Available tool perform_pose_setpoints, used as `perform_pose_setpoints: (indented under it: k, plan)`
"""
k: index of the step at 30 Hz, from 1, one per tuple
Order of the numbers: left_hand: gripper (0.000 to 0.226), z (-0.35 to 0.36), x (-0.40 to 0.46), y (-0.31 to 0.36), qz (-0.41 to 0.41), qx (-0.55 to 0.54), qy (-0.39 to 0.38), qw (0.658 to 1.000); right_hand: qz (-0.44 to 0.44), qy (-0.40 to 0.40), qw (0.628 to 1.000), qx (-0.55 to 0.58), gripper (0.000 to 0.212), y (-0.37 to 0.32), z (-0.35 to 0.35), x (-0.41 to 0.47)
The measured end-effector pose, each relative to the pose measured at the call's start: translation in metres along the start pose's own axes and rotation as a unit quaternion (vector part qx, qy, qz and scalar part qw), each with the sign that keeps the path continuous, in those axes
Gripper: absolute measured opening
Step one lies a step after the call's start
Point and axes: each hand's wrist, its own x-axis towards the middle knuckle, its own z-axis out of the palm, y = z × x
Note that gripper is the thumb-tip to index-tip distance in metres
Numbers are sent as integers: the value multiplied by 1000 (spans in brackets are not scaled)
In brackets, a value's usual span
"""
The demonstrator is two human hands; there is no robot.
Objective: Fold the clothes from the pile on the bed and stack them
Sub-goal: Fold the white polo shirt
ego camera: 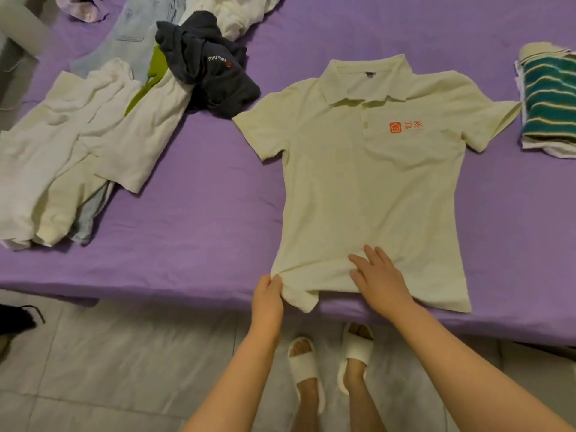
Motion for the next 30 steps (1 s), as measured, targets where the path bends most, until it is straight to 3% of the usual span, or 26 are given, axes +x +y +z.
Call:
perform_pose_setpoints:
  k: [4,8,12,14,17,20,25,28,30]
  plan:
    - [20,-12,5,-13,10,84,1,996,24,9,1000,-9,44,-6,0,-8]
    - [12,-26,12,-22,20,276,-26,961,43,25,997,-54,42,9,-5,-16]
    - [30,-19,12,-11,150,369,4,917,117,89,988,-40,43,39,-14,-29]
    - [35,-2,13,-3,226,451,-13,864,190,120,974,1,50,59,-17,-37]
    - [34,31,14,5,343,561,-49,752,263,137,944,145,64,85,-17,-48]
    - [36,65,8,7,409,576,-114,698,265,151,917,259,59,100,-13,-55]
    - [33,102,-11,9,430,528,-188,708,230,176,852,436,15,106,-19,-67]
    - [37,114,-19,12,411,545,-211,700,191,228,747,594,24,104,-33,-78]
    - [39,121,-25,18,394,538,-227,710,179,244,708,638,29,102,-42,-81]
